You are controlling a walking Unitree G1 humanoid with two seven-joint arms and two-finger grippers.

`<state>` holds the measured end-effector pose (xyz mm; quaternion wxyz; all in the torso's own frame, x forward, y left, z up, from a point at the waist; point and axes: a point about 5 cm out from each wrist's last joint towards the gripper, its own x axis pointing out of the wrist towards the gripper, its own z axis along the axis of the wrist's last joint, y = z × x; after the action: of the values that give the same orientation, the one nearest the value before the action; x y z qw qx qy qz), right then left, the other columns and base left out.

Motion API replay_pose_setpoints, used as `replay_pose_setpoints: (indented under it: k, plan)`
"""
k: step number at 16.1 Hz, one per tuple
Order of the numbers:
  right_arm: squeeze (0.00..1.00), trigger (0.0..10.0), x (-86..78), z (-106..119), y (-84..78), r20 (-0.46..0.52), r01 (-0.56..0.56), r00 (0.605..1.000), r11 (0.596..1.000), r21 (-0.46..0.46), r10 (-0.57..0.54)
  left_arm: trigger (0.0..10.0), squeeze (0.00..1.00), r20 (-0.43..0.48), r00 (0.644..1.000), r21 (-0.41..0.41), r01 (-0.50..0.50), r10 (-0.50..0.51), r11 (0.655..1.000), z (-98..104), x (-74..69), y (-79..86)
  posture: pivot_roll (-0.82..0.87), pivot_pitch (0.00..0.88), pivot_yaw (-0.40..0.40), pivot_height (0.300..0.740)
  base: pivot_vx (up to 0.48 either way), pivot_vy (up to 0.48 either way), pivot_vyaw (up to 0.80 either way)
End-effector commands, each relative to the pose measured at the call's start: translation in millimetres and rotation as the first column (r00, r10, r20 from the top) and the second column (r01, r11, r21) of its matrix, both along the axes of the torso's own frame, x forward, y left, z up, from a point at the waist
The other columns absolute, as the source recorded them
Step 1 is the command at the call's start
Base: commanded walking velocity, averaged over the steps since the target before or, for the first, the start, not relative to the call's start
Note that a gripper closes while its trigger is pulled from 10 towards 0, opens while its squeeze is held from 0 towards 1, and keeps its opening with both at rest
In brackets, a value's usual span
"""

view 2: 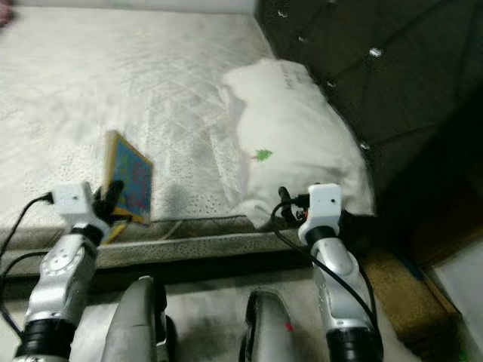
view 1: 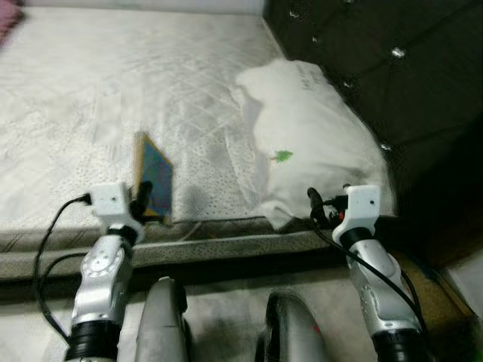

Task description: Clean up the room

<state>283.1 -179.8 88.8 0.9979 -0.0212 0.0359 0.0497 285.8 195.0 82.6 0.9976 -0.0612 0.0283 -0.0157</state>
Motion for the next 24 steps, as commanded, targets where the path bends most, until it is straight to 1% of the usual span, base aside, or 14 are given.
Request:
replay_pose_setpoints:
  k: [1,10,12,14,15,16,18,19,21,22,24]
  plan:
    - [0.00,10.0,0.0,0.7,-0.5,0.002,0.005,1.000,1.000,0.001,-0.005,10.0,0.00,0.027,1.000,0.007,-0.002,0.002,1.000,5.3,0.7,2.9,-0.04,0.093,-0.065,0.617,0.409,0.000,0.00]
    - [0.00,10.0,1.1,0.5,0.1,-0.001,-0.004,1.000,1.000,0.002,0.004,10.0,0.00,0.029,1.000,0.004,0.000,0.000,1.000,5.3,2.0,2.7,-0.04,0.094,-0.066,0.617,0.412,0.000,0.00]
    - [0.00,10.0,0.9,0.4,0.3,-0.001,-0.008,1.000,1.000,0.003,0.008,10.0,0.00,0.012,1.000,-0.008,0.006,-0.006,1.000,2.6,3.1,0.3,-0.04,0.098,-0.066,0.617,0.120,0.000,0.00]
    - [0.00,10.0,0.8,0.9,0.4,0.003,-0.011,1.000,1.000,0.007,0.011,10.0,0.00,-0.029,1.000,-0.063,-0.009,0.007,0.998,-3.8,4.8,-2.3,-0.04,0.098,-0.068,0.612,0.000,0.000,0.00]
    - [0.00,10.0,0.4,2.3,0.0,0.008,-0.017,1.000,1.000,-0.003,0.017,10.0,0.00,-0.060,0.998,-0.120,0.000,-0.007,0.993,-8.8,10.5,-6.4,-0.05,0.100,-0.073,0.597,0.000,0.000,0.00]
    - [0.00,10.0,-0.5,2.9,-1.2,0.009,-0.017,1.000,1.000,-0.010,0.017,10.0,0.00,-0.051,0.998,-0.161,0.025,-0.034,0.987,-8.1,14.5,-10.0,-0.06,0.103,-0.075,0.588,0.000,0.000,0.00]
    - [0.00,10.0,-4.4,4.5,-6.0,0.011,-0.017,1.000,1.000,-0.019,0.017,10.0,0.00,-0.025,0.996,-0.251,0.072,-0.081,0.965,-4.0,22.8,-21.1,-0.08,0.112,-0.079,0.584,0.000,0.000,0.00]
    - [0.00,10.0,-9.7,5.2,-11.9,0.008,-0.016,1.000,0.999,-0.034,0.017,10.0,0.00,-0.025,0.995,-0.301,0.081,-0.093,0.950,-3.0,29.4,-31.2,-0.10,0.119,-0.082,0.584,0.000,0.000,0.00]
    - [0.00,10.0,-20.2,6.9,-20.5,-0.003,-0.019,1.000,0.998,-0.051,0.019,10.0,0.00,-0.038,0.992,-0.382,0.097,-0.121,0.919,-5.5,36.6,-43.8,-0.12,0.130,-0.090,0.584,0.000,0.000,0.00]
    - [0.00,10.0,-26.7,8.0,-23.9,-0.016,-0.029,0.999,0.998,-0.060,0.028,10.0,0.00,-0.039,0.990,-0.406,0.109,-0.136,0.907,-7.3,39.6,-50.3,-0.13,0.135,-0.097,0.584,0.000,0.000,0.00]
    - [0.00,10.0,-32.7,13.7,-21.3,-0.024,-0.060,0.998,0.998,-0.029,0.060,10.0,0.00,-0.067,0.989,-0.431,0.090,-0.131,0.898,-11.6,44.2,-54.8,-0.14,0.137,-0.100,0.584,0.000,0.000,0.00]
